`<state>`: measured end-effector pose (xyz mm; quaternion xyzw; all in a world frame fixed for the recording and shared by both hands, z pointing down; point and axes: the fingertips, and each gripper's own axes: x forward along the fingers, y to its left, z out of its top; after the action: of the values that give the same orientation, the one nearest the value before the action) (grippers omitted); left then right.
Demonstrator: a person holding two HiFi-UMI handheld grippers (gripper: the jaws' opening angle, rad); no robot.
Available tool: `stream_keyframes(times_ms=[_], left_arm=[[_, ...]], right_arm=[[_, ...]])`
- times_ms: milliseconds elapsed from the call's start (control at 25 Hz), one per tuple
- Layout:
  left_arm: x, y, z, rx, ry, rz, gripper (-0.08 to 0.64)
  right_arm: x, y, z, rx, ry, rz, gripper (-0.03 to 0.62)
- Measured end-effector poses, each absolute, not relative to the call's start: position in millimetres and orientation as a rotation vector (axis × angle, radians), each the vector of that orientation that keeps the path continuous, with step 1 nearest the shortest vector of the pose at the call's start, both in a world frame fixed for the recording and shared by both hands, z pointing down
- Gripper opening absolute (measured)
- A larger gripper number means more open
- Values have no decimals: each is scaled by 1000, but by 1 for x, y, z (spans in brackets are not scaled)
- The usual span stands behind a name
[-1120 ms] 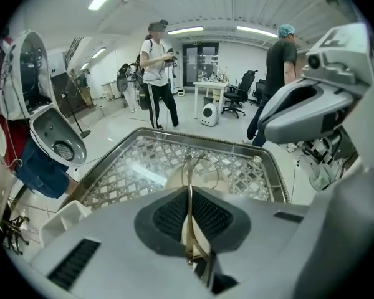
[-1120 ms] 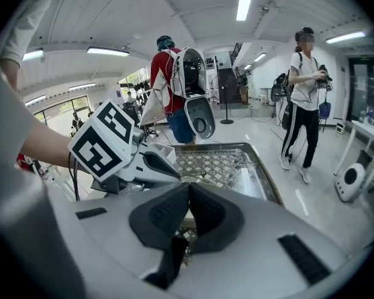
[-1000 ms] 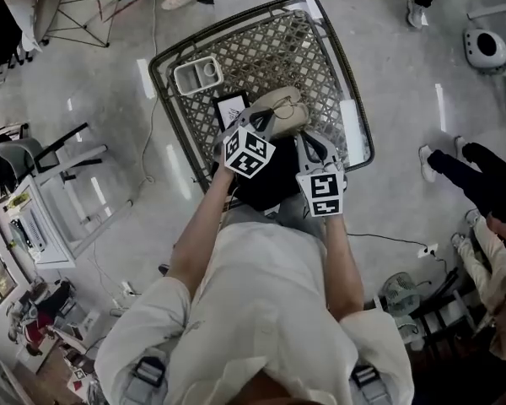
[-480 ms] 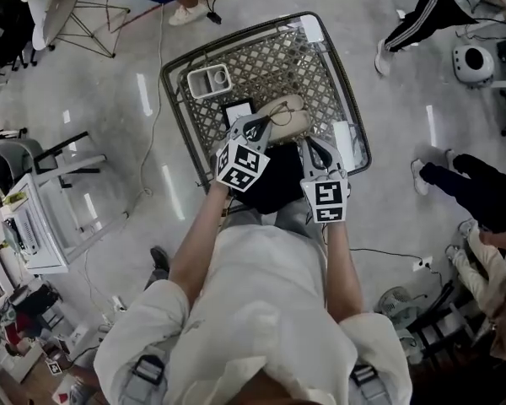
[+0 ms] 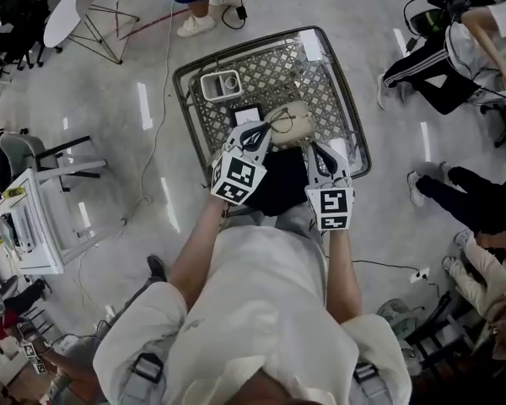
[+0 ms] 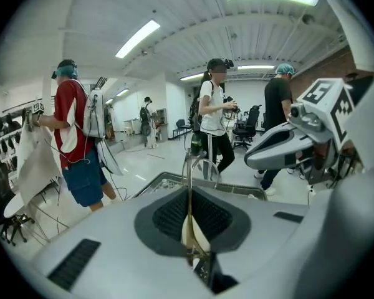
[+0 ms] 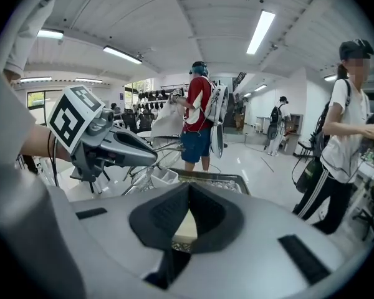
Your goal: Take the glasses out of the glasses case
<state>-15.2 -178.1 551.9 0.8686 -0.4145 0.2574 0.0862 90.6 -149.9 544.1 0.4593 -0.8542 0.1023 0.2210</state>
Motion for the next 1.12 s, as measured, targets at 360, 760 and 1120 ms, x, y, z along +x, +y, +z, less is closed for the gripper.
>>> stream_keyframes(times_ms=[360,760,1120], left_arm=[[-30,-162,513,2646,-1265,667,30],[-36,-138,479,2700,-1256,569,29],[-41,-128,464,2730,-1254,524,30]], right_arm=[[86,-137,515,1324,-2369,218,8],[82,-117,480,1393,-2392,158,7],[76,-108,462,1404,-2397,106,6]])
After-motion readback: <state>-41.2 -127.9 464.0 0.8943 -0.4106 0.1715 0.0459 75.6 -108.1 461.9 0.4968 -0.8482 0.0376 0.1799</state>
